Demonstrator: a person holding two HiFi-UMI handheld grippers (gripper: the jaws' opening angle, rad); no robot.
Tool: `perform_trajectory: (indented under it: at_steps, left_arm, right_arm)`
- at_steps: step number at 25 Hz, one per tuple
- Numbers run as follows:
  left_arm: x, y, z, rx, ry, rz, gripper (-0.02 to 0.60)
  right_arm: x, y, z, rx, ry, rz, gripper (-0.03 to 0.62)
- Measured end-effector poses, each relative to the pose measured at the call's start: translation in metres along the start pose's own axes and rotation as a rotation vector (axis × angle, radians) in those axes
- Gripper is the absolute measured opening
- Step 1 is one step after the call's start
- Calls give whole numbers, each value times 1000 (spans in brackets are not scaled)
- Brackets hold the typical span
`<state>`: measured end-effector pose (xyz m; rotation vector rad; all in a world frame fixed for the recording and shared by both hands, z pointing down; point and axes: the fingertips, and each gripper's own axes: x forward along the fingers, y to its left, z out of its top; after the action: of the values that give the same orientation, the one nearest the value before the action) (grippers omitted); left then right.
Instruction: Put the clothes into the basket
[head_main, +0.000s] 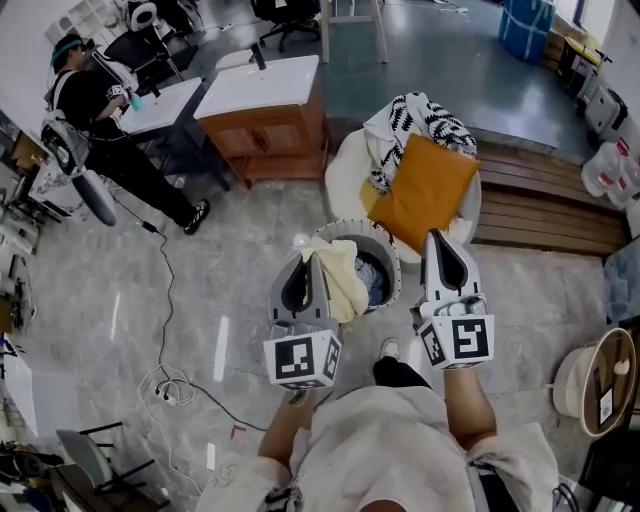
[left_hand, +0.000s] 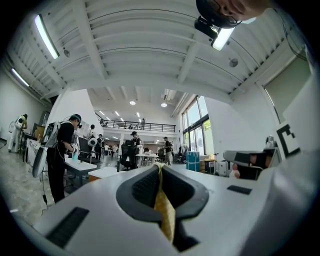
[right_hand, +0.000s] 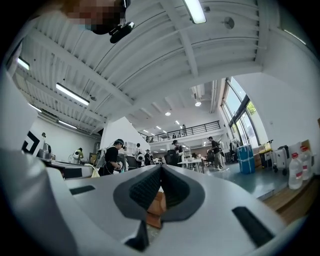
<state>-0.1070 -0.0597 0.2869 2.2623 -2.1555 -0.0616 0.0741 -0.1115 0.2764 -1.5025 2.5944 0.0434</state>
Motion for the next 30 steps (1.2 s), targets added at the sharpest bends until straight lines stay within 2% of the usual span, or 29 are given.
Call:
perform_trajectory:
  at_steps: [6, 14, 20, 25, 30]
  left_arm:
    - [63, -12, 4, 12, -2, 30, 11]
    - [115, -19, -6, 33, 33, 62, 11]
    - [152, 5, -17, 18, 65, 56, 11]
    - [186, 25, -52, 17, 124, -3, 11]
    - [214, 43, -87, 2, 193, -32, 11]
  right_arm:
    - [47, -46, -5, 32, 1, 24, -12]
    - [89, -86, -27, 86, 15, 53, -12]
    - [129, -86, -49, 74, 76, 66, -12]
    - [157, -80, -73, 84, 121, 56, -12]
    - [182, -75, -94, 62, 178, 41, -12]
